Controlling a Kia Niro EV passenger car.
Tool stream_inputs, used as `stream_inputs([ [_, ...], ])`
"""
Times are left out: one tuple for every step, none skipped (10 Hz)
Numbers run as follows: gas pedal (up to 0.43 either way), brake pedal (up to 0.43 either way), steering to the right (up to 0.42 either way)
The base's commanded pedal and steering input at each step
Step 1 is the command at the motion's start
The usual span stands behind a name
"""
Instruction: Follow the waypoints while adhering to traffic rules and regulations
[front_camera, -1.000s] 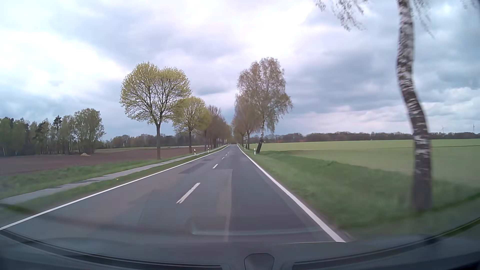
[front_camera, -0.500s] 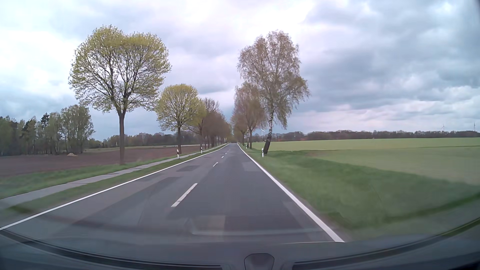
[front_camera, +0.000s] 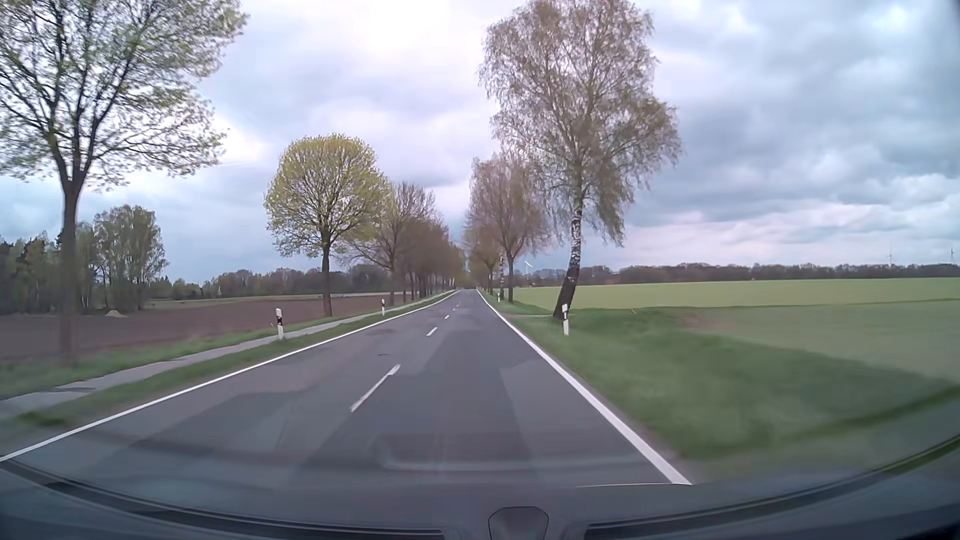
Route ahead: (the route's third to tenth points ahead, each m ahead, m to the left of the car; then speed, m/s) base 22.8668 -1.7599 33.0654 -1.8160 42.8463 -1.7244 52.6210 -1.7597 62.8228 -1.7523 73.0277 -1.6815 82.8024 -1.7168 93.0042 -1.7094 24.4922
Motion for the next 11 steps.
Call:
stream_inputs([
  [0.087,0.0,-0.005],
  [0.087,0.0,-0.005],
  [0.087,0.0,-0.005],
  [0.087,0.0,-0.005],
  [0.087,0.0,-0.005],
  [0.087,0.0,-0.005],
  [0.087,0.0,-0.004],
  [0.087,0.0,-0.004],
  [0.087,0.0,-0.004],
  [0.087,0.0,-0.004],
  [0.087,0.0,-0.004],
])
